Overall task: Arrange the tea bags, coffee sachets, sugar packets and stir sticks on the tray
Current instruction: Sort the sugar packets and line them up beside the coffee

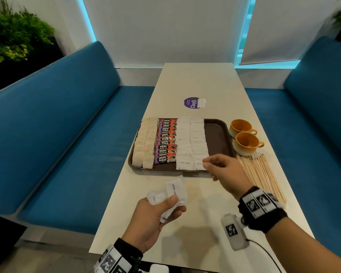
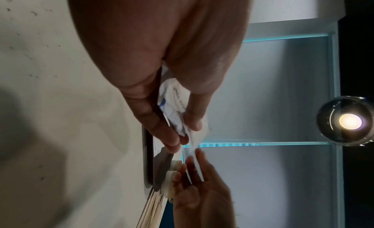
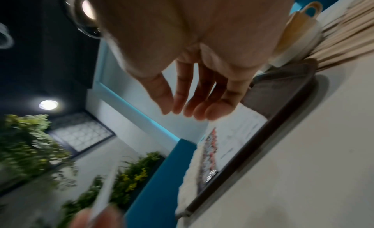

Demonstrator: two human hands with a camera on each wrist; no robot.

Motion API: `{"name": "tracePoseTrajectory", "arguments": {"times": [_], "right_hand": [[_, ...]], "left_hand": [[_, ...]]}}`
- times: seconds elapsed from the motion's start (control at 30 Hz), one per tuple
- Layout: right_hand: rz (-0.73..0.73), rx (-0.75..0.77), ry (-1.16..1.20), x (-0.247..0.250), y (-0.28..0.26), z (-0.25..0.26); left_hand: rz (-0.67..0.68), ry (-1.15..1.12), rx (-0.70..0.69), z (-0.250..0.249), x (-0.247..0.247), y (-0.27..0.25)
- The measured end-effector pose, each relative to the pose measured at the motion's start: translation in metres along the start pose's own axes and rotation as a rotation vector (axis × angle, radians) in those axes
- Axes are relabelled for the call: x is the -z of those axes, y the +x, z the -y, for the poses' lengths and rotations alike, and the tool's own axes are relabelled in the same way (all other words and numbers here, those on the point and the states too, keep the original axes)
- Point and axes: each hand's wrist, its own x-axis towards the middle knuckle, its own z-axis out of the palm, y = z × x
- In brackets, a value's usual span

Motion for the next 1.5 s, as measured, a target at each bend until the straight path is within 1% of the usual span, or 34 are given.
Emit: {"name": "tracePoseTrajectory", "arguments": {"times": [0.1, 0.17, 0.23, 0.33, 0.43, 0.5, 0.57, 0.67, 0.73, 0.8, 0.83, 0.9, 1.0, 1.07, 1.1, 1.2, 1.33, 1.4, 1.47, 1.5], "right_hand": [[0.202, 0.033, 0.150, -0.003, -0.048, 0.016], [0.267, 0.033, 0.233, -0.006, -0.068, 0.017], [0.296, 0.021, 0.281, -0.008, -0.080, 0.013], [0.272, -0.008, 0.369, -0.010, -0.090, 0.010], [0.227, -0.061, 0.432, -0.010, -0.095, 0.005], [0.253, -0.092, 0.427, -0.011, -0.097, 0.003], [0.317, -0.121, 0.395, -0.014, -0.099, 0.000], [0.366, -0.154, 0.383, -0.018, -0.102, -0.002], [0.343, -0.165, 0.400, -0.018, -0.103, -0.003], [0.317, -0.170, 0.433, -0.016, -0.101, -0.002], [0.303, -0.162, 0.447, -0.015, -0.101, -0.002], [0.259, -0.107, 0.429, -0.012, -0.100, 0.001], [0.158, 0.051, 0.300, -0.007, -0.098, 0.003], [0.135, 0.131, 0.199, -0.004, -0.096, 0.001], [0.145, 0.155, 0.164, -0.003, -0.096, 0.000], [0.170, 0.160, 0.170, -0.002, -0.095, -0.004], [0.206, 0.180, 0.201, -0.003, -0.094, -0.004], [0.212, 0.166, 0.329, -0.004, -0.094, -0.004], [0.254, 0.099, 0.533, -0.004, -0.096, -0.003], [0.277, 0.080, 0.599, -0.005, -0.097, -0.002]], "left_hand": [[0.007, 0.035, -0.004, 0.002, -0.006, -0.001], [0.024, 0.087, 0.000, 0.004, -0.010, -0.001], [0.049, 0.149, 0.009, 0.005, -0.014, -0.003], [0.066, 0.232, -0.003, 0.007, -0.019, -0.006], [0.042, 0.200, -0.055, 0.008, -0.021, -0.008], [0.007, 0.143, -0.090, 0.007, -0.023, -0.009], [-0.029, 0.114, -0.110, 0.005, -0.024, -0.009], [-0.067, 0.073, -0.090, 0.004, -0.027, -0.010], [-0.076, 0.048, -0.064, 0.004, -0.025, -0.009], [-0.036, 0.058, -0.035, 0.006, -0.022, -0.010], [-0.008, 0.067, -0.021, 0.007, -0.021, -0.010], [-0.004, 0.074, 0.017, 0.009, -0.021, -0.011], [-0.040, 0.023, 0.113, 0.008, -0.023, -0.013], [-0.015, -0.031, 0.162, 0.006, -0.024, -0.014], [0.021, -0.059, 0.165, 0.005, -0.024, -0.015], [0.106, -0.053, 0.114, 0.004, -0.023, -0.015], [0.077, 0.039, 0.011, 0.004, -0.025, -0.011], [0.068, -0.006, -0.037, 0.005, -0.027, -0.010], [0.060, -0.062, -0.079, 0.008, -0.027, -0.008], [0.062, -0.080, -0.091, 0.008, -0.027, -0.007]]}}
